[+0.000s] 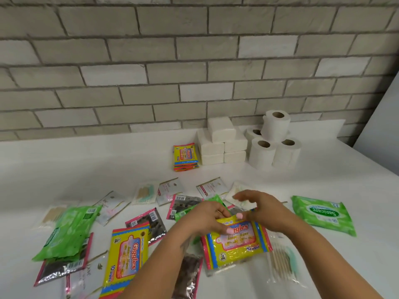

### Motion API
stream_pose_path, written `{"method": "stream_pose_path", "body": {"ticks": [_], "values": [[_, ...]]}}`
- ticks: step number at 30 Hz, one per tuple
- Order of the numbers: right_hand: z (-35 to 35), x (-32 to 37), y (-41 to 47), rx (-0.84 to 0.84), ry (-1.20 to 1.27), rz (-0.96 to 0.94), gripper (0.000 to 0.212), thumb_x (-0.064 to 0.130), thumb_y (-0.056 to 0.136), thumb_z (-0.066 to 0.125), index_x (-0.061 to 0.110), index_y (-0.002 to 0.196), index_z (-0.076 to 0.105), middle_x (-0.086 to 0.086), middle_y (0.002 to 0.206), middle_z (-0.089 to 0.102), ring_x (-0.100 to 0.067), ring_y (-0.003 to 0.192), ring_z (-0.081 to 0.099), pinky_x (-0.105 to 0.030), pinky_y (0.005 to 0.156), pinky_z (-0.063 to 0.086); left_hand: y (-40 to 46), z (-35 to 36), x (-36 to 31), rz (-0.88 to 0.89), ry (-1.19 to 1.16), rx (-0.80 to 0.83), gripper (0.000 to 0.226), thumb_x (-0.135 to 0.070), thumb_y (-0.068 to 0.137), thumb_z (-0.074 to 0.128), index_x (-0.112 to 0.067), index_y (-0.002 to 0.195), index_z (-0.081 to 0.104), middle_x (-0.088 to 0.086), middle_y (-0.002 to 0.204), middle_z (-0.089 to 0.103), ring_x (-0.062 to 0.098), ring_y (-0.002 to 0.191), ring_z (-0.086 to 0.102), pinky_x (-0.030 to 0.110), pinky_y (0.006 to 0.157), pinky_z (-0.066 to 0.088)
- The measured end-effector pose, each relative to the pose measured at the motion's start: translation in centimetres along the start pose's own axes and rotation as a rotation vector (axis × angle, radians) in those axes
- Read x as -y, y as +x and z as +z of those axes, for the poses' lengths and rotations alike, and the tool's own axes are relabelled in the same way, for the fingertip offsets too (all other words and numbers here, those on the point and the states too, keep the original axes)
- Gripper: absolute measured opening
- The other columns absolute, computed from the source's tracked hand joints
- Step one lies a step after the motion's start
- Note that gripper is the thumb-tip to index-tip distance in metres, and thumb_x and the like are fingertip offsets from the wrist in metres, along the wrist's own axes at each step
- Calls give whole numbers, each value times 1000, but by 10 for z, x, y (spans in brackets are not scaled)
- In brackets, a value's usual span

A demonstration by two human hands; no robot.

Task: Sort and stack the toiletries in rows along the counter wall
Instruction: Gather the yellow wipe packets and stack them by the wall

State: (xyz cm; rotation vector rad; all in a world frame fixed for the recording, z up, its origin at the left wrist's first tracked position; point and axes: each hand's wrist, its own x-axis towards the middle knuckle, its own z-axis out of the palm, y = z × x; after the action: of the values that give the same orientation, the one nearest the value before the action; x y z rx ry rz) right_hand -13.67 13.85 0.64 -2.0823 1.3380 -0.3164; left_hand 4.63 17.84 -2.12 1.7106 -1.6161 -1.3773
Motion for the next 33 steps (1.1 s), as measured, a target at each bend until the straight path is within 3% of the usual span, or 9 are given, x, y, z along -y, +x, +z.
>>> {"method": "stream_pose_path", "body": {"ticks": [3,7,10,13,16,19,24,29,33], "values": [[-9,26,24,244,-212,13,37,31,77,74,29,113,65,14,99,60,-9,95,57,-26,83,50,4,-27,-1,17,-69,23,34,-7,76,76,-11,105,61,11,116,67,15,94,62,21,81,51],[-12,58,59,367,-421,-41,31,30,79,72,20,108,69,0,101,69,-12,84,57,-24,75,44,8,-61,5,33,-132,26,26,-4,76,75,-16,92,58,10,99,68,21,87,64,34,84,53],[-14,71,81,319,-341,-53,26,29,77,75,18,100,72,2,85,65,-11,76,54,-22,65,41,11,-87,16,63,-308,-151,20,-25,77,76,-22,88,60,1,86,70,15,75,65,34,78,53],[-11,74,100,224,-165,-41,17,24,76,77,17,90,73,-3,82,68,-11,73,56,-25,68,45,13,-110,30,47,-814,-372,35,-52,91,46,-19,91,59,-1,91,71,14,75,67,26,65,52],[0,73,116,94,56,-4,10,19,75,77,19,82,70,-4,79,69,-13,70,59,-26,70,48,19,-121,52,11,-1070,-464,55,-61,91,30,-14,97,59,7,95,68,22,85,64,34,79,49],[21,78,130,-13,352,39,10,12,76,76,15,74,67,-3,69,66,-11,59,59,-18,54,45,25,-117,64,26,-1001,-389,48,-54,84,47,-15,110,60,8,101,69,24,91,67,39,85,51],[55,90,148,-85,617,69,16,3,78,72,16,74,65,-1,72,68,-6,54,64,-14,50,47,38,-124,66,129,-901,-436,17,-13,84,66,-7,99,62,10,93,74,22,80,73,33,67,59],[77,90,158,-74,644,76,12,11,78,74,16,86,66,-12,92,72,-24,78,70,-37,74,57,49,-140,82,90,-738,-550,13,-16,83,70,-6,90,64,10,80,73,19,63,69,25,49,51],[81,94,176,-146,568,86,22,26,86,67,20,104,57,-2,91,69,-21,83,68,-34,74,54,65,-159,81,34,-695,-514,10,-14,81,72,-10,89,67,7,86,75,27,78,72,42,74,59]]}}
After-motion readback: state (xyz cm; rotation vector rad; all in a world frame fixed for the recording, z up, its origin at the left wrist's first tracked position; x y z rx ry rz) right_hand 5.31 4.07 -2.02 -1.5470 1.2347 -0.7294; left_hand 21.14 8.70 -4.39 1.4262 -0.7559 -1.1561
